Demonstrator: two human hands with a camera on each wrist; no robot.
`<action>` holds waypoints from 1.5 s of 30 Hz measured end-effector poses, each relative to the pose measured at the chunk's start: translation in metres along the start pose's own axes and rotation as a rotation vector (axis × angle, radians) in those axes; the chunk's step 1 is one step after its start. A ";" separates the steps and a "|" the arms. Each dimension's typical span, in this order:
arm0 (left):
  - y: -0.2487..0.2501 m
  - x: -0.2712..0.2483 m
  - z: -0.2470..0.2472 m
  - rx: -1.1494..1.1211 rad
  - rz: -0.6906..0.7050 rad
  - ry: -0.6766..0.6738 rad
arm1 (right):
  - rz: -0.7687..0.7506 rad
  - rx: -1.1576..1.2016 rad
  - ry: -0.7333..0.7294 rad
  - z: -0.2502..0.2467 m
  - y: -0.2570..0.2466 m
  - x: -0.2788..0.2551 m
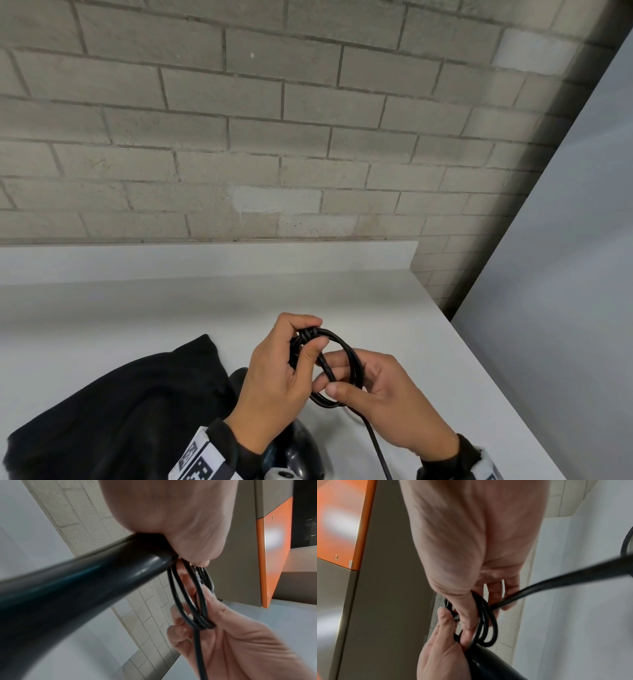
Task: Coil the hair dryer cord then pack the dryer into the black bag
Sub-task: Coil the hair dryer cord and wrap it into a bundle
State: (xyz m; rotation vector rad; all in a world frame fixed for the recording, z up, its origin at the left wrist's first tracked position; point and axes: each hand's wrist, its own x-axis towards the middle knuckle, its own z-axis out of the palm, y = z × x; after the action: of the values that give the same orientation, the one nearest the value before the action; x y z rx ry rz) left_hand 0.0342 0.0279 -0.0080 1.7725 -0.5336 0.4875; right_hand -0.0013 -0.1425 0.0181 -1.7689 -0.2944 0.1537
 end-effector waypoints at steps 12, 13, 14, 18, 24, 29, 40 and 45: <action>-0.003 -0.001 0.008 0.048 -0.053 0.008 | -0.551 -0.790 0.729 0.047 0.045 -0.011; -0.003 -0.001 0.009 0.044 -0.054 0.008 | -0.495 -0.813 0.707 0.049 0.046 -0.009; -0.003 -0.001 0.009 0.038 -0.052 0.008 | -0.431 -0.832 0.685 0.050 0.045 -0.007; -0.004 -0.002 0.009 0.048 -0.032 0.011 | -0.218 -0.801 0.588 0.050 0.038 -0.003; -0.008 -0.001 0.006 0.025 -0.035 -0.011 | 0.013 -0.469 0.263 0.026 0.018 -0.007; -0.007 0.000 0.006 0.016 -0.045 -0.049 | 0.230 -0.087 0.168 0.010 -0.001 -0.012; -0.006 0.002 0.012 0.202 0.039 -0.033 | 0.176 -0.312 0.252 -0.006 -0.069 -0.032; 0.003 0.003 0.014 0.269 0.142 -0.009 | 0.142 -0.180 0.254 -0.008 -0.082 -0.032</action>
State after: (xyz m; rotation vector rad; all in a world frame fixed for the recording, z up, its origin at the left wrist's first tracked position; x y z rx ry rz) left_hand 0.0358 0.0136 -0.0077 2.0015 -0.6266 0.6762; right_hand -0.0388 -0.1432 0.0980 -1.9646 0.0021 0.0027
